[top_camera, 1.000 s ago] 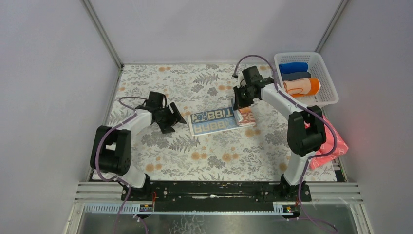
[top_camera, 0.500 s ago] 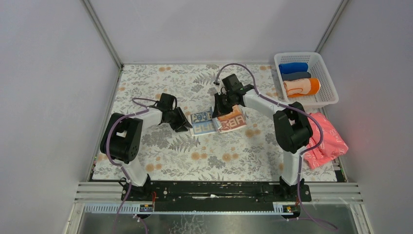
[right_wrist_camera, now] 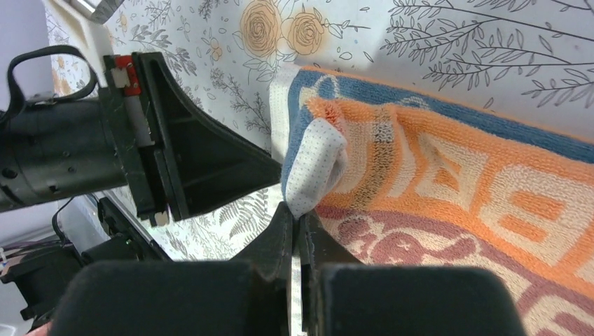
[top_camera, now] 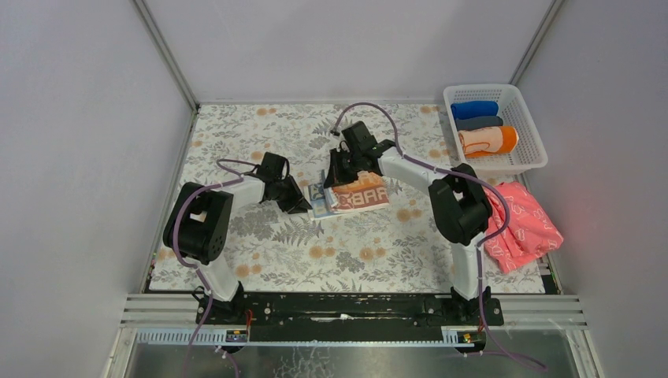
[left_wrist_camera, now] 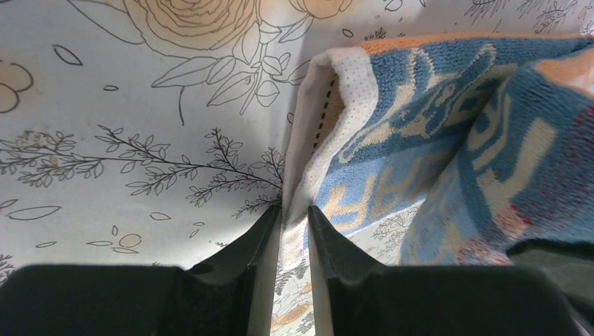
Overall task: Roll the towels
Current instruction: Fold the towel at the center of the board.
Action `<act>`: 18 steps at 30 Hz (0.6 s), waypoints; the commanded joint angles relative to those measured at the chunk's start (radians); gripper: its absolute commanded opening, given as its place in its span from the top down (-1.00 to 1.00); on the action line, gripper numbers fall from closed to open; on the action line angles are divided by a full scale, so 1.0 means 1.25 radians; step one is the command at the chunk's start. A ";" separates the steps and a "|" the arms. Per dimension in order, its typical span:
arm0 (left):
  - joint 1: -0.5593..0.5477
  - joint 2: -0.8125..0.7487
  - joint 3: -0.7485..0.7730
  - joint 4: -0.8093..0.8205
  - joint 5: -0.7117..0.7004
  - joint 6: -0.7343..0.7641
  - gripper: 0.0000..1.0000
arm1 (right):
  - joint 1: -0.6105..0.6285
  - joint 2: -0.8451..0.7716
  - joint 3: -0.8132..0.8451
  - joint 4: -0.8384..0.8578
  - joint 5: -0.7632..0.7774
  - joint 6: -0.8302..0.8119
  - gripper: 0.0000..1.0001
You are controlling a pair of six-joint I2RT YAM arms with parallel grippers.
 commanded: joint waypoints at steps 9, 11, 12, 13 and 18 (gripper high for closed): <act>-0.017 0.006 -0.018 0.025 -0.025 -0.003 0.61 | 0.030 0.053 0.054 0.052 0.002 0.058 0.99; -0.018 0.007 -0.017 0.025 -0.025 -0.003 0.61 | 0.032 0.058 0.059 0.053 0.000 0.061 0.97; -0.019 0.006 -0.019 0.025 -0.026 -0.004 0.61 | 0.033 0.061 0.061 0.053 0.001 0.063 0.96; -0.020 0.006 -0.018 0.025 -0.025 -0.004 0.62 | 0.034 0.064 0.064 0.054 0.000 0.066 0.96; -0.021 0.003 -0.021 0.025 -0.027 -0.004 0.63 | 0.039 0.064 0.071 0.057 -0.003 0.074 0.95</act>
